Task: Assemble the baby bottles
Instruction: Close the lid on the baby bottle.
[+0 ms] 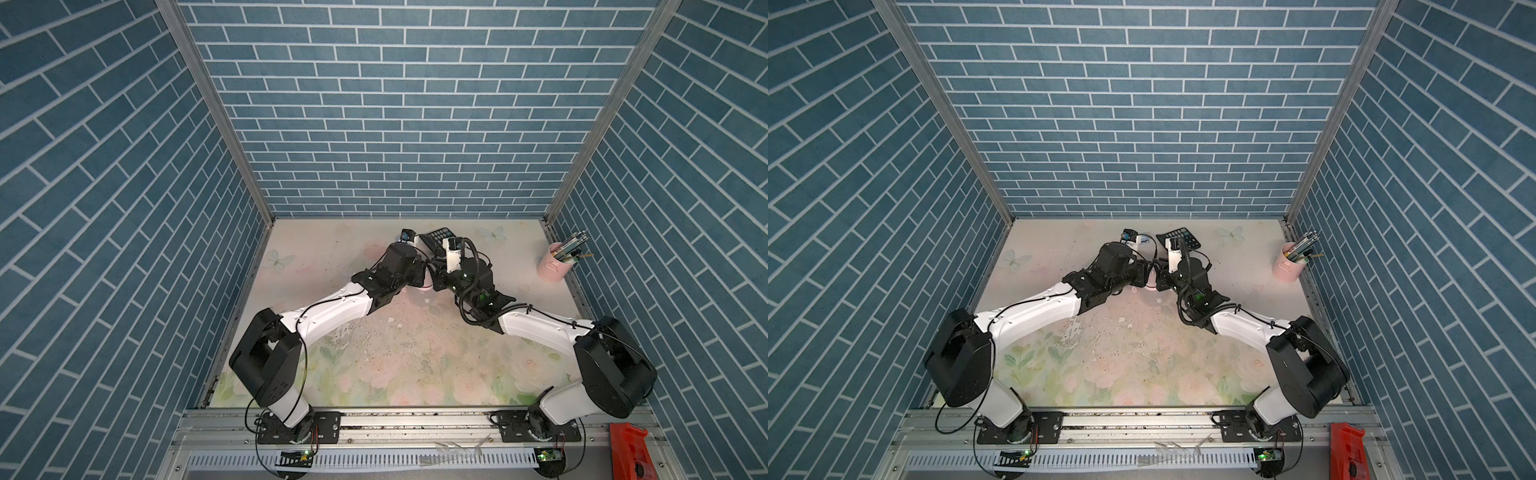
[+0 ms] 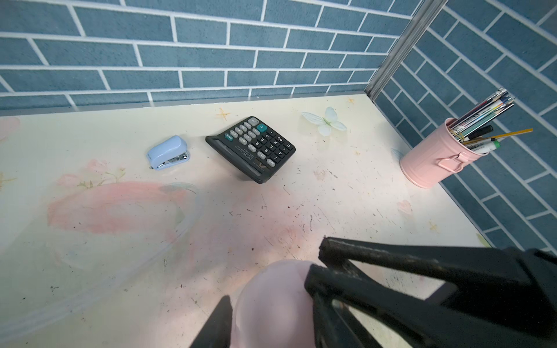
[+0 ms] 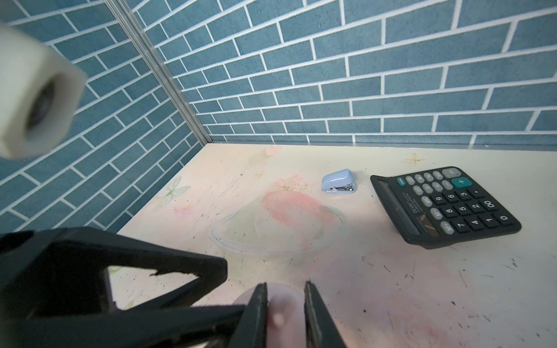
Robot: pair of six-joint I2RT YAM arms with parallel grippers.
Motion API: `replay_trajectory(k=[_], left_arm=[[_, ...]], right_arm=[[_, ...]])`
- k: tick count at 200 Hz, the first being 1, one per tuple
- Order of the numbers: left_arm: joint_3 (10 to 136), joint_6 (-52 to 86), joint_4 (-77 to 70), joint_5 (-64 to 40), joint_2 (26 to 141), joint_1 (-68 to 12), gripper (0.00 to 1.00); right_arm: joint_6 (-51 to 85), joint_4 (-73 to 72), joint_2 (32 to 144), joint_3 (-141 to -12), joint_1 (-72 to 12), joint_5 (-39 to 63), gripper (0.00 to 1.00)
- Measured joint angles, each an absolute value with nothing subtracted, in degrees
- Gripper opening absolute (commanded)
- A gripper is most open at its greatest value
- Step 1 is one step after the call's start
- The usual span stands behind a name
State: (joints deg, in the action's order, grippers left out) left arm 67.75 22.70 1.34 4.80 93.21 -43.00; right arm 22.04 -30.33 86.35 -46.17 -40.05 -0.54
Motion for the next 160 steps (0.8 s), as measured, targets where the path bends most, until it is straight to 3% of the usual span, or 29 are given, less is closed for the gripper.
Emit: replay_trajectory(k=[118, 160], left_arm=[[63.8, 23.3, -4.3, 5.7, 92.3, -43.6, 0.43], [63.4, 23.3, -4.6, 6.4, 92.2, -43.6, 0.51]], right_arm=[[22.8, -33.0, 86.3, -44.5, -41.1, -2.9, 0.22], [23.2, -33.6, 86.3, -44.2, -41.3, -3.5, 0.22]])
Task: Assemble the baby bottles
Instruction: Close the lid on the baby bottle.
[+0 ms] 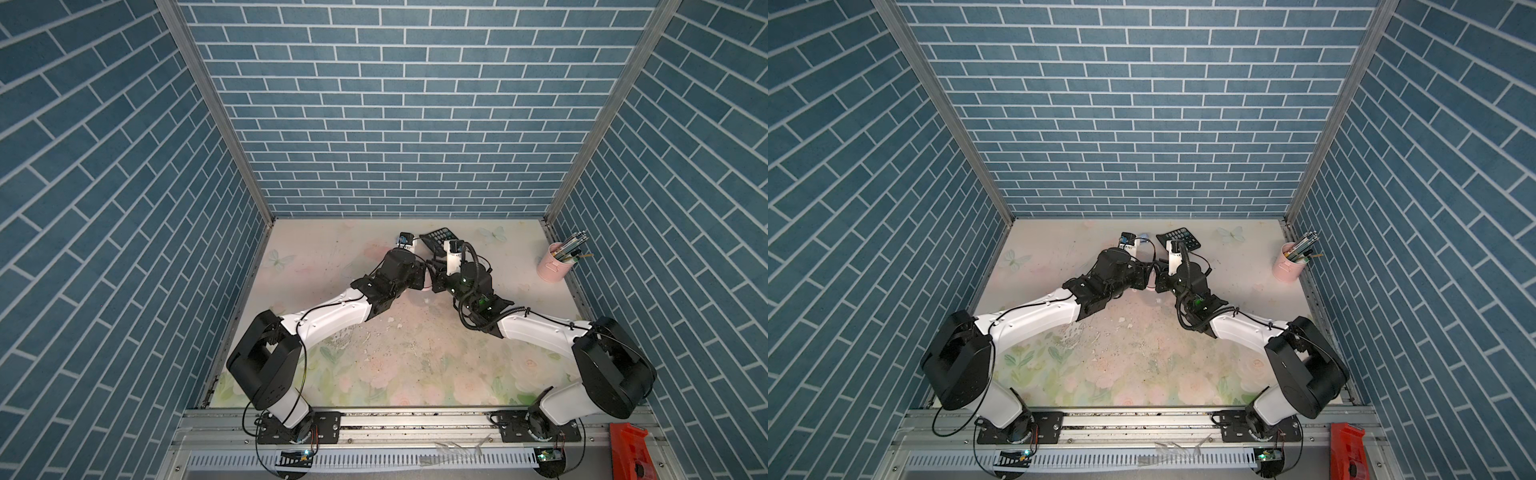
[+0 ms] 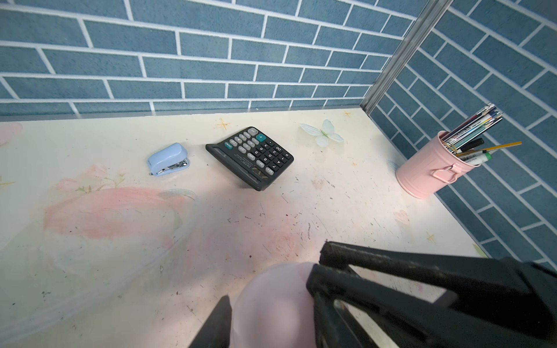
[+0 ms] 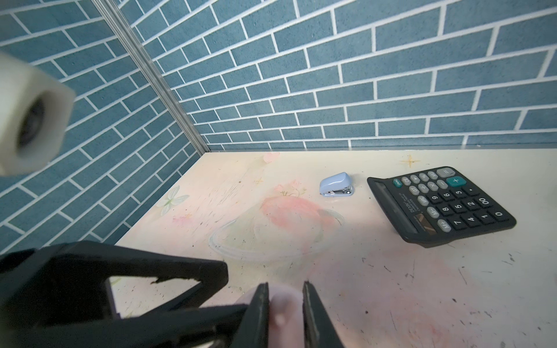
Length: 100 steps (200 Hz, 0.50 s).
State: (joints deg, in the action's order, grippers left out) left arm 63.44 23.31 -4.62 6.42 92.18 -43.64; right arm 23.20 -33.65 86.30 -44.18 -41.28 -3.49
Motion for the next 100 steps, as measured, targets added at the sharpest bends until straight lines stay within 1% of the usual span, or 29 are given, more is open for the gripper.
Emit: replay_trajectory(k=[24, 45, 100], left_arm=[[64.5, 22.6, -2.4, 7.3, 91.9, -43.6, 0.58], [66.3, 21.2, 1.4, 7.9, 91.8, -43.4, 0.62], [68.5, 17.9, 12.6, 6.7, 87.7, -41.2, 0.66]], right_arm=[[23.1, -30.8, 85.9, -45.6, -41.4, -3.5, 0.22], [22.2, -26.3, 85.7, -48.1, -41.6, -3.3, 0.22], [20.0, -16.8, 85.7, -53.3, -43.2, -1.2, 0.22]])
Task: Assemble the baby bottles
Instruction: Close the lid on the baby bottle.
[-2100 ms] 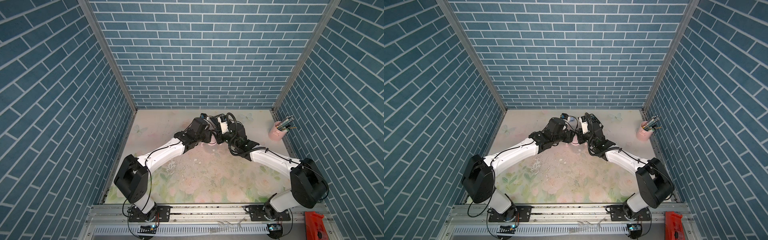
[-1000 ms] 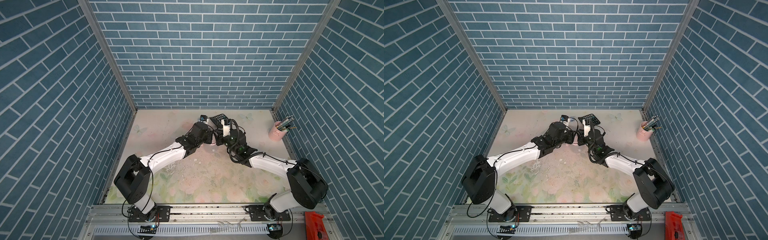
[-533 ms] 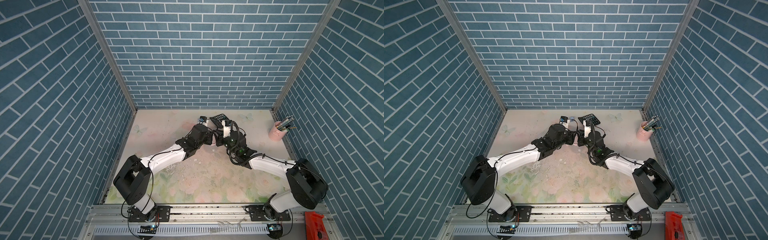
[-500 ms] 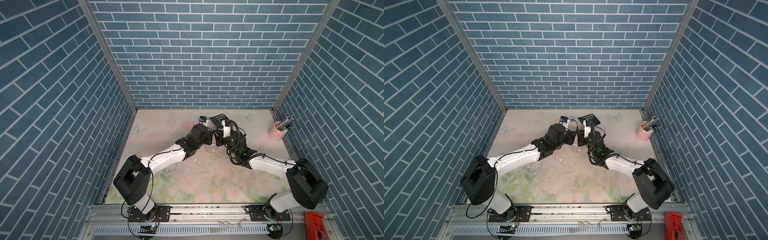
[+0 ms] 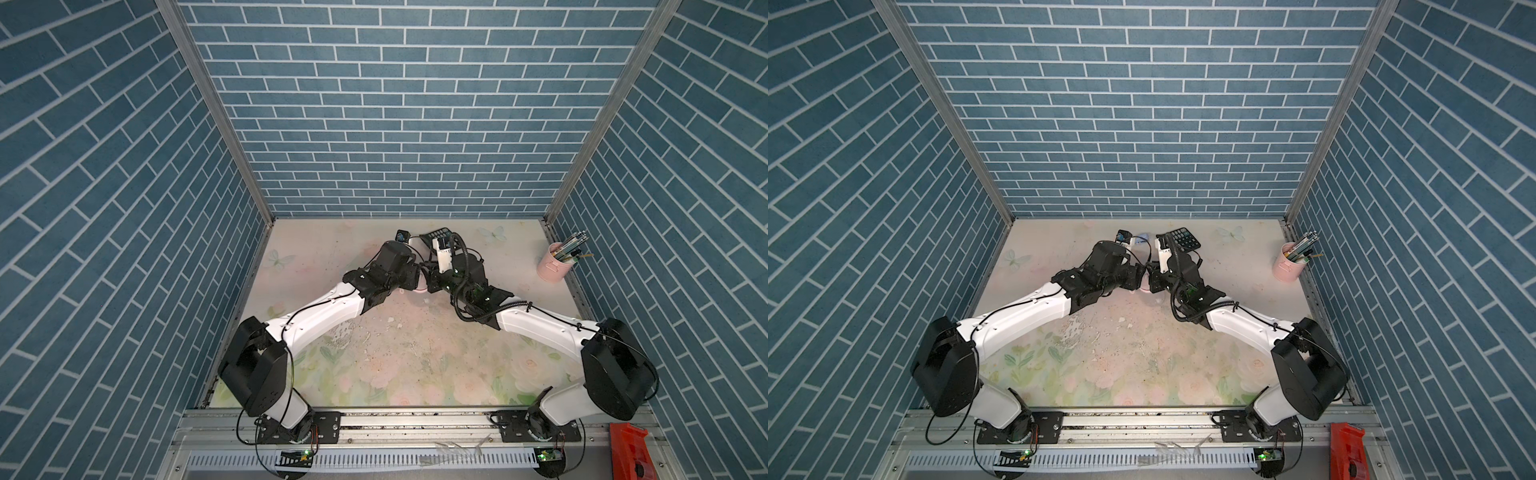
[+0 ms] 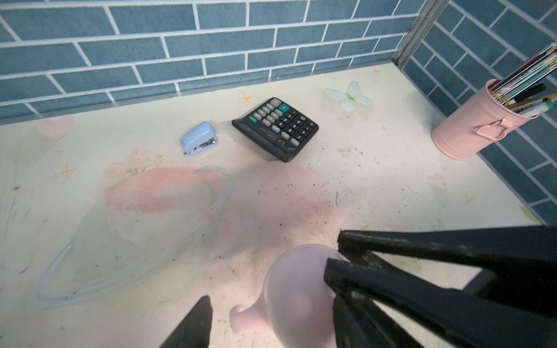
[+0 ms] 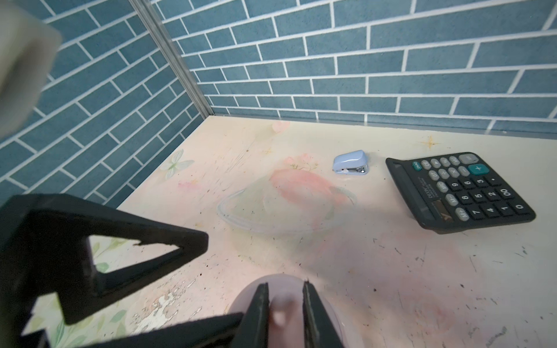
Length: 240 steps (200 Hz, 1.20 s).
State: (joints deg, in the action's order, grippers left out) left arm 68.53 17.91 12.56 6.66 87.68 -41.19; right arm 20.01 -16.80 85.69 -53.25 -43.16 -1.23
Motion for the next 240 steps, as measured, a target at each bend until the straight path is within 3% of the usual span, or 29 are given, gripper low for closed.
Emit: replay_trajectory(k=[75, 161, 240], left_arm=[[60.6, 16.9, 18.1, 6.2, 72.8, -34.7, 0.69], [54.6, 15.4, 26.9, 7.6, 57.0, -30.9, 0.8], [49.7, 14.3, 30.7, 10.6, 52.3, -28.3, 0.9]], right_arm=[[18.0, -10.8, 85.8, -56.4, -42.7, -0.7, 0.22], [17.9, -8.4, 86.2, -57.7, -40.1, -0.6, 0.22], [16.0, -2.7, 85.8, -60.5, -39.9, 0.4, 0.33]])
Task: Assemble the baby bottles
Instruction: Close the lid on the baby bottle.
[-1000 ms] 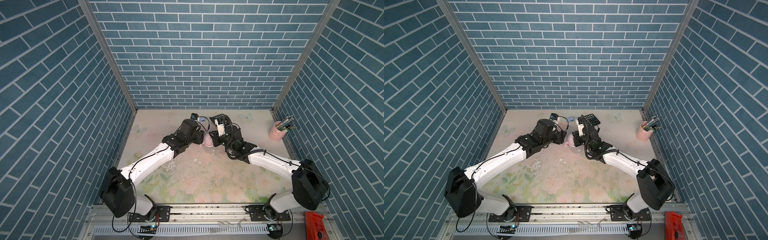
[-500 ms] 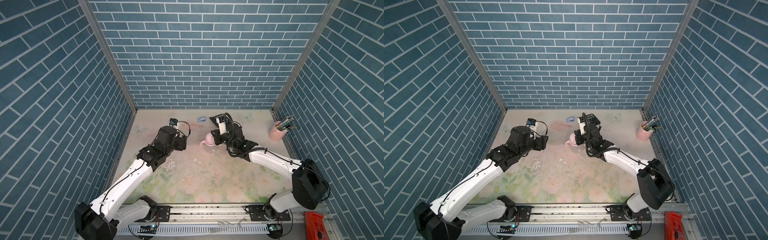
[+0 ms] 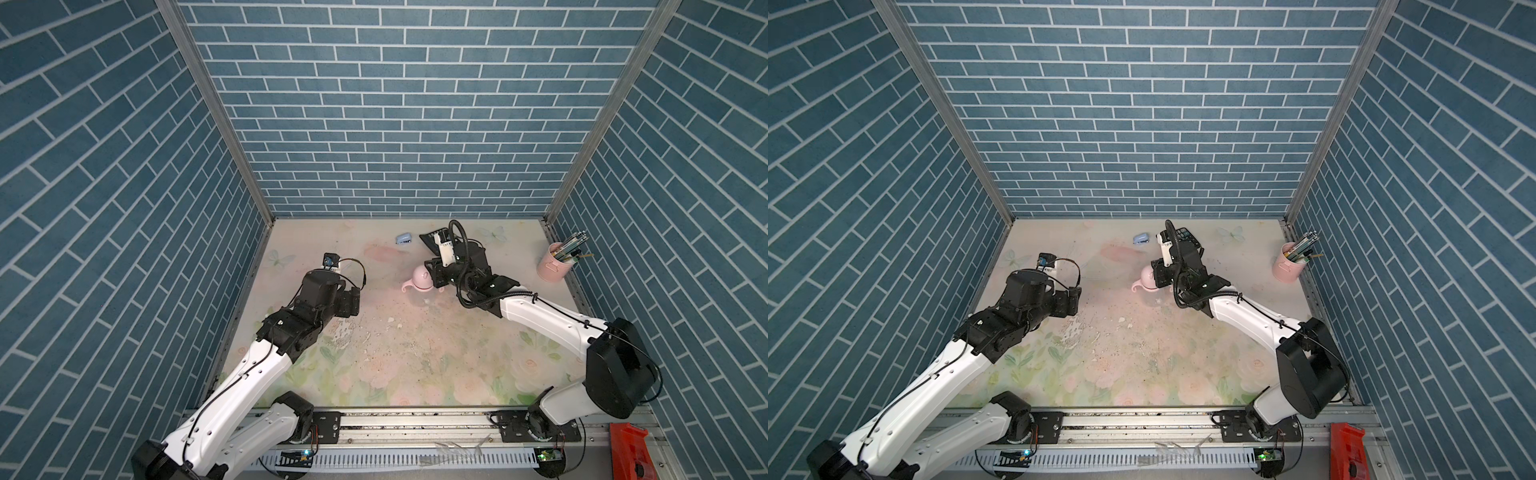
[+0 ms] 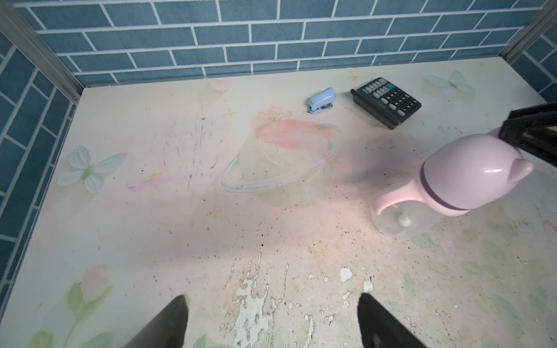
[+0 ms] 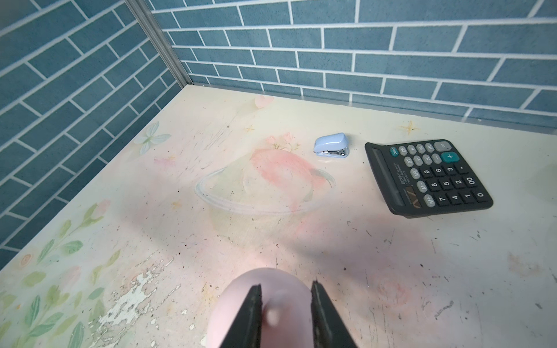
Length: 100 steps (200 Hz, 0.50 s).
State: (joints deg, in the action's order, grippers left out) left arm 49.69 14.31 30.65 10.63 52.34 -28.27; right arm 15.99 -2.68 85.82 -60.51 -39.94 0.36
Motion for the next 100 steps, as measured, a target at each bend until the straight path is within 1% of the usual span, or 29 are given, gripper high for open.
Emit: replay_trajectory(k=[19, 61, 74, 86, 100], left_arm=[[48.9, 14.2, 30.6, 10.8, 52.2, -27.6, 0.91], [46.9, 13.8, 30.1, 11.0, 52.4, -26.3, 0.92], [46.2, 13.2, 29.1, 11.8, 52.3, -26.1, 0.97], [44.5, 12.6, 26.9, 13.5, 51.9, -25.7, 0.99], [41.6, 11.7, 24.3, 16.4, 51.5, -24.5, 1.0]], right_arm=[[14.8, -0.4, 85.6, -62.6, -39.9, 0.5, 0.36], [12.6, 2.5, 84.1, -68.8, -39.2, 0.4, 0.38], [11.8, 3.1, 83.3, -70.0, -38.7, 0.3, 0.4], [11.0, 4.0, 81.9, -70.2, -38.2, 0.1, 0.41], [10.0, 5.4, 79.4, -69.5, -37.0, -0.4, 0.44]])
